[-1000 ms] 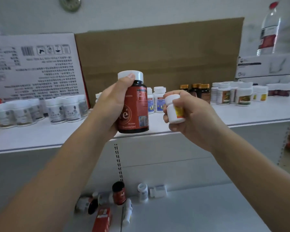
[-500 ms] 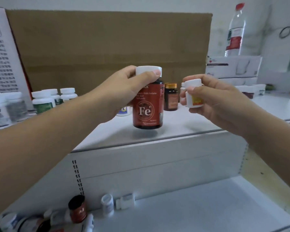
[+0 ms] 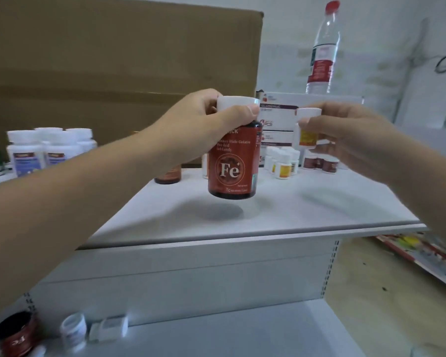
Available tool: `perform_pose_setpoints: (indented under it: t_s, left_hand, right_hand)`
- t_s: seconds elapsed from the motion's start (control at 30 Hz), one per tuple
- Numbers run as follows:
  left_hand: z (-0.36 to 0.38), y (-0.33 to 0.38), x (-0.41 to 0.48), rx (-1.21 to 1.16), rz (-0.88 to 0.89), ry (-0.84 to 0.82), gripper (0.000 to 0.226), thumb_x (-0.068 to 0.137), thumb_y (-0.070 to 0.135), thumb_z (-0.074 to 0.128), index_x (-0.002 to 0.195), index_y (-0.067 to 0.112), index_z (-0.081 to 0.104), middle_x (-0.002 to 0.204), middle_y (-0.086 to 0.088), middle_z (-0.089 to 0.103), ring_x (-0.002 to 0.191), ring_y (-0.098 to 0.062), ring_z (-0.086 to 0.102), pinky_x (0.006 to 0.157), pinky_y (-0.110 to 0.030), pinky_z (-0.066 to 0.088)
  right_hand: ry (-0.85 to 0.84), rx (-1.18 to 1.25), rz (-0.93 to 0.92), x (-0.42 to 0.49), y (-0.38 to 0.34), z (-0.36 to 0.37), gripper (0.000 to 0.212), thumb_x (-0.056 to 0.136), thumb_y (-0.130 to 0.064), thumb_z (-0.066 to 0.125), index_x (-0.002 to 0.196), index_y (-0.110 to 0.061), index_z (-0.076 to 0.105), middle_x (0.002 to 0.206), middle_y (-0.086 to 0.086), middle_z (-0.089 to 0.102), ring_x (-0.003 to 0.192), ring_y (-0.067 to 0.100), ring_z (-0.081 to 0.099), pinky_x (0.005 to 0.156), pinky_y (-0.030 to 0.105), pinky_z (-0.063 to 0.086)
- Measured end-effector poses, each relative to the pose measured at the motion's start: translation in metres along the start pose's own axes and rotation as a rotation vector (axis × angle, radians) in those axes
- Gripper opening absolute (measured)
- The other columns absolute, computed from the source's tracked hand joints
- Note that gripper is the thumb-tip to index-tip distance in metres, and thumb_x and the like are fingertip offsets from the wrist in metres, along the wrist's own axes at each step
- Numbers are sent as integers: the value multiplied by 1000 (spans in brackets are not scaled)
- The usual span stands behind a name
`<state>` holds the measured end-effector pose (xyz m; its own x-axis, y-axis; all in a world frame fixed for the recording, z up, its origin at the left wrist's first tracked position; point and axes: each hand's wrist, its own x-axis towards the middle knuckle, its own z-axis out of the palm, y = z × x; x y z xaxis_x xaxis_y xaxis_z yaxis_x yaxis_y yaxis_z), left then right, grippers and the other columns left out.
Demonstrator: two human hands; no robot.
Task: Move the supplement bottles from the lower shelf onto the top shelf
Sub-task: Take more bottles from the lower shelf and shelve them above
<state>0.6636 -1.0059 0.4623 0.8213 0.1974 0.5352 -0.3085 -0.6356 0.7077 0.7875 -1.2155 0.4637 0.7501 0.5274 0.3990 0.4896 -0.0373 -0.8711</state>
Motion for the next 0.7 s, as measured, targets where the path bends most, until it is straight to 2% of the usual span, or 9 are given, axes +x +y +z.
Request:
perform_pose_setpoints:
  t_s: [0.07, 0.13, 0.27, 0.4, 0.47, 0.57, 0.7]
  left_hand:
    - [14, -3, 9, 68, 19, 42, 35, 87, 57, 64, 90, 23, 57, 79, 9, 65, 70, -6, 63, 63, -25, 44]
    - [25, -7, 16, 106, 31, 74, 37, 86, 54, 66, 90, 19, 55, 78, 9, 63, 68, -5, 61, 60, -25, 44]
    - [33, -22, 21, 103, 88, 130, 54, 71, 59, 65, 91, 9, 56, 70, 12, 58, 60, -2, 54, 54, -21, 42]
    - [32, -33, 19, 100, 141, 121, 55, 67, 61, 60, 86, 10, 57, 63, 19, 56, 57, 1, 48, 52, -13, 37]
    - [30, -36, 18, 103, 146, 129, 54, 68, 61, 59, 85, 10, 57, 63, 20, 56, 60, 0, 49, 54, -13, 38]
    - [29, -39, 18, 101, 138, 130, 58, 67, 62, 59, 87, 8, 57, 65, 16, 55, 61, -1, 48, 53, -13, 37]
    - [32, -40, 16, 60, 140, 111, 54, 72, 55, 63, 90, 5, 57, 70, 10, 54, 59, 0, 48, 52, -11, 37]
  right_hand:
    - [10, -110, -14, 14, 5, -18, 25, 85, -14, 70, 110, -11, 67, 102, 7, 74, 94, 21, 69, 92, 38, 50]
    - [4, -221, -2, 29, 12, -30, 25, 82, -14, 75, 105, -11, 68, 100, 8, 74, 95, 23, 70, 90, 36, 53]
    - [-47, -367, 81, 50, 36, -42, 25, 78, -13, 79, 101, -10, 70, 98, 12, 74, 87, 21, 72, 80, 30, 57]
    - [-47, -434, 180, 63, 63, -47, 24, 72, -14, 84, 93, -16, 72, 91, 12, 74, 78, 25, 71, 89, 45, 53]
    - [-19, -430, 192, 67, 72, -47, 30, 71, -14, 85, 96, -17, 69, 90, 9, 71, 74, 24, 70, 90, 45, 55]
    - [24, -434, 176, 69, 78, -43, 37, 73, -13, 84, 104, -14, 64, 88, 3, 64, 74, 24, 68, 78, 35, 56]
    - [33, -464, 166, 69, 84, -40, 39, 70, -13, 85, 104, -15, 65, 88, 4, 64, 73, 20, 66, 73, 29, 53]
